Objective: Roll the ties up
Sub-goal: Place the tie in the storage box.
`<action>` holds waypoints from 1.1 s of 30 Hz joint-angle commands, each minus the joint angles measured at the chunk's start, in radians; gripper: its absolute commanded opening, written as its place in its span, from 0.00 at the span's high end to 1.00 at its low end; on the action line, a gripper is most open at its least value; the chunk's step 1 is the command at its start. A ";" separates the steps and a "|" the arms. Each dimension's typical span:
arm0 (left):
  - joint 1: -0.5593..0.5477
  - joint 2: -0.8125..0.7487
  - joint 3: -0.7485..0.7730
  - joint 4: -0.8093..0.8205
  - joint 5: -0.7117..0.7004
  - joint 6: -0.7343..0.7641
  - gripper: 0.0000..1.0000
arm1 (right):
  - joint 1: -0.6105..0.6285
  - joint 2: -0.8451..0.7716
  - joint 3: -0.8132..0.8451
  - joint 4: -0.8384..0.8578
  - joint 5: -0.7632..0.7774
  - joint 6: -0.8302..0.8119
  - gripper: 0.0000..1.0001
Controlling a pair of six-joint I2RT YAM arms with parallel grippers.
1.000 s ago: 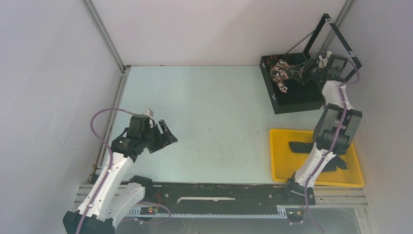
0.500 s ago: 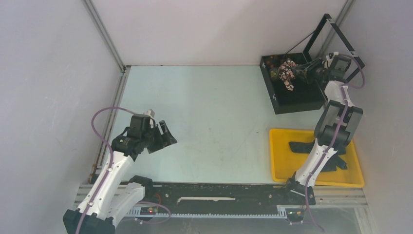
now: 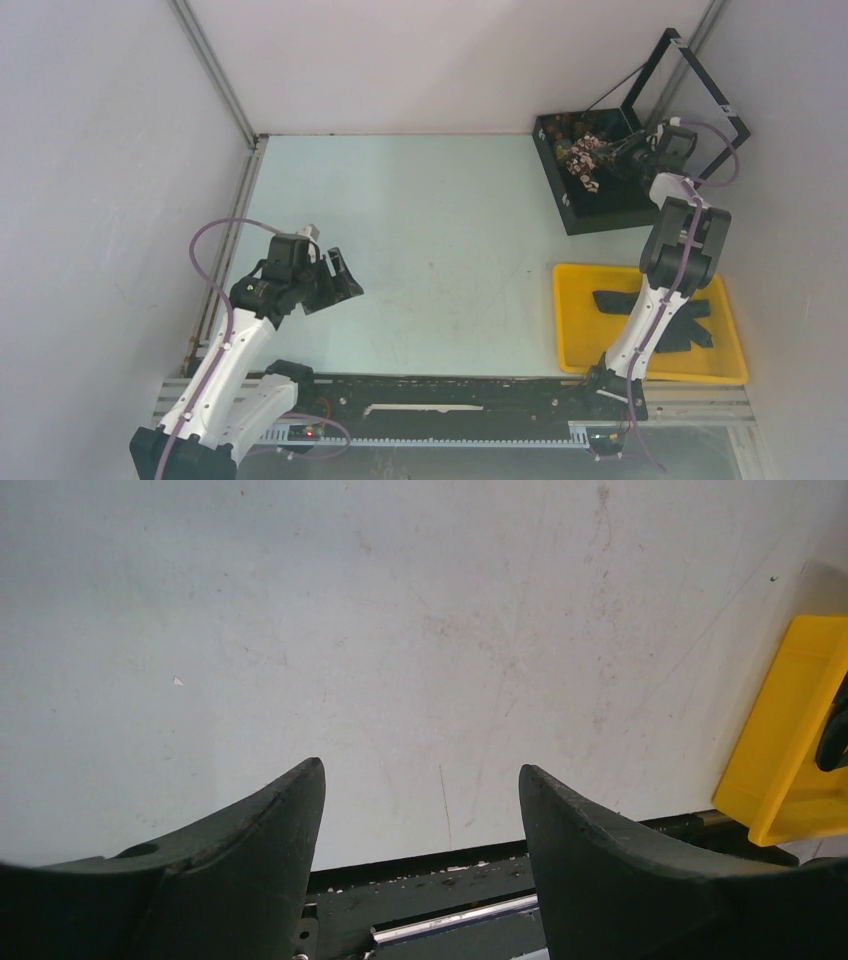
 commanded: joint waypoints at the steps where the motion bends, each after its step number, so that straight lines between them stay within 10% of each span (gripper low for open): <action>1: 0.007 -0.006 0.022 0.008 0.011 0.029 0.25 | 0.024 0.029 -0.017 0.042 0.053 -0.019 0.79; 25: 0.006 -0.037 0.023 0.015 0.010 0.041 0.25 | 0.094 0.000 -0.112 -0.140 0.258 -0.248 0.82; 33: 0.006 -0.047 0.025 0.012 0.001 0.041 0.25 | 0.213 -0.029 -0.009 -0.368 0.558 -0.396 0.81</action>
